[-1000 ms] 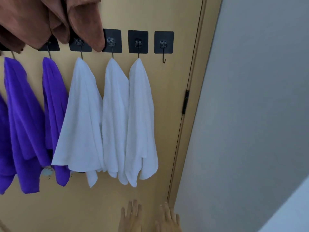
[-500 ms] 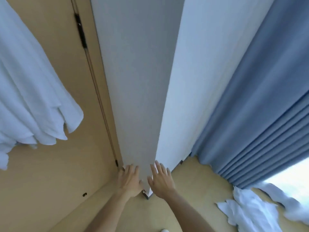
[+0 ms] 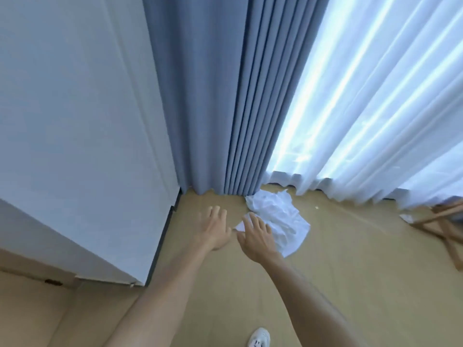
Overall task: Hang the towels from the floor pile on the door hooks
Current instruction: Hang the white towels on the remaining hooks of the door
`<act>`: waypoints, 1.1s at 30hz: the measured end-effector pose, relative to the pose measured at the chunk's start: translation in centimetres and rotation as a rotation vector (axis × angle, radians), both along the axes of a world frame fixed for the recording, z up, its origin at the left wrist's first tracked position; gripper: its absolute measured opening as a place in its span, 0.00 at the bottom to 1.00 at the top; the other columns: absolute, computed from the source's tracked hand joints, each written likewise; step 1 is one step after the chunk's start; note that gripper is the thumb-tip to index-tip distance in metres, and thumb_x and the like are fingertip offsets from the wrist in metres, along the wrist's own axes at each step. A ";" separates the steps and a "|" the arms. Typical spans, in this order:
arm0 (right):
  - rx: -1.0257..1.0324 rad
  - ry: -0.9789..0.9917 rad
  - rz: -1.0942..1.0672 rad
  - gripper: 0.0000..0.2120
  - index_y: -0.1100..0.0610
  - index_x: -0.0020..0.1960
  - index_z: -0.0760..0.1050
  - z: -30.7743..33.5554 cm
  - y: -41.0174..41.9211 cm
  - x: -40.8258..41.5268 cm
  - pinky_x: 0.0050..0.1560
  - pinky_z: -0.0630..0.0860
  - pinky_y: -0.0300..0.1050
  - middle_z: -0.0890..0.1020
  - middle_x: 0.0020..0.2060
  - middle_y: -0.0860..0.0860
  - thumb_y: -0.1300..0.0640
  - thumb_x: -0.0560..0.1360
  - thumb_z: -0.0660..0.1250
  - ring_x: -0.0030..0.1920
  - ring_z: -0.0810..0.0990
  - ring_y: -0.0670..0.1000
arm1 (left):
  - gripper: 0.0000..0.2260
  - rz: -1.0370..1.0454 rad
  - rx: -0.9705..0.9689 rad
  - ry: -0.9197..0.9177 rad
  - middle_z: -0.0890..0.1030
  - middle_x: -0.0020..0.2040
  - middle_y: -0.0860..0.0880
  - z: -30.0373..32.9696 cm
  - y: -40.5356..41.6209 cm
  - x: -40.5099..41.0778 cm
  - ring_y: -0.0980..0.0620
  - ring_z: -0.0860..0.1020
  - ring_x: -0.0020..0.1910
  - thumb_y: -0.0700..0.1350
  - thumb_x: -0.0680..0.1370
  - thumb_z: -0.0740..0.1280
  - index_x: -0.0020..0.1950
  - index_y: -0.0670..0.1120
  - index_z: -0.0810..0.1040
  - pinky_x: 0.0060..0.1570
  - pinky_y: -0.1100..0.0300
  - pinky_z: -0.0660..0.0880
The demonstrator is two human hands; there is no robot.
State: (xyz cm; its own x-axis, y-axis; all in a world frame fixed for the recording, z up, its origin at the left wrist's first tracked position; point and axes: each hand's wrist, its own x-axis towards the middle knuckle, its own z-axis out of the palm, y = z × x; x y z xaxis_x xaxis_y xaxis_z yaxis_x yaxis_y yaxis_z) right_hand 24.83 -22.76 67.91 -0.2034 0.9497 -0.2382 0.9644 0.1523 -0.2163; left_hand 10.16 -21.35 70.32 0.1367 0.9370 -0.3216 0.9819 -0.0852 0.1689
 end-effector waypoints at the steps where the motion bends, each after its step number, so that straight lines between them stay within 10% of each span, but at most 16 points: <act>1: -0.001 0.003 -0.044 0.25 0.55 0.74 0.56 -0.2 0.4 2.5 0.71 0.56 0.54 0.57 0.75 0.55 0.48 0.80 0.53 0.73 0.58 0.56 | 0.24 -0.039 -0.007 0.007 0.59 0.75 0.45 -0.2 0.9 2.6 0.46 0.57 0.74 0.53 0.80 0.55 0.74 0.45 0.60 0.69 0.48 0.60; 12: -0.062 -0.013 -0.301 0.24 0.56 0.73 0.58 -2.2 3.8 22.9 0.69 0.56 0.54 0.58 0.74 0.57 0.47 0.81 0.52 0.73 0.58 0.57 | 0.23 -0.250 -0.085 0.063 0.61 0.73 0.45 -2.1 7.8 22.4 0.46 0.57 0.74 0.51 0.79 0.55 0.72 0.44 0.62 0.69 0.47 0.60; 33: -0.242 -0.047 -0.315 0.24 0.58 0.73 0.58 -12.6 21.2 29.6 0.69 0.57 0.53 0.58 0.74 0.57 0.50 0.81 0.53 0.73 0.58 0.57 | 0.22 -0.285 -0.233 0.079 0.60 0.71 0.44 -13.3 26.5 29.3 0.45 0.59 0.71 0.50 0.79 0.56 0.71 0.43 0.61 0.67 0.46 0.61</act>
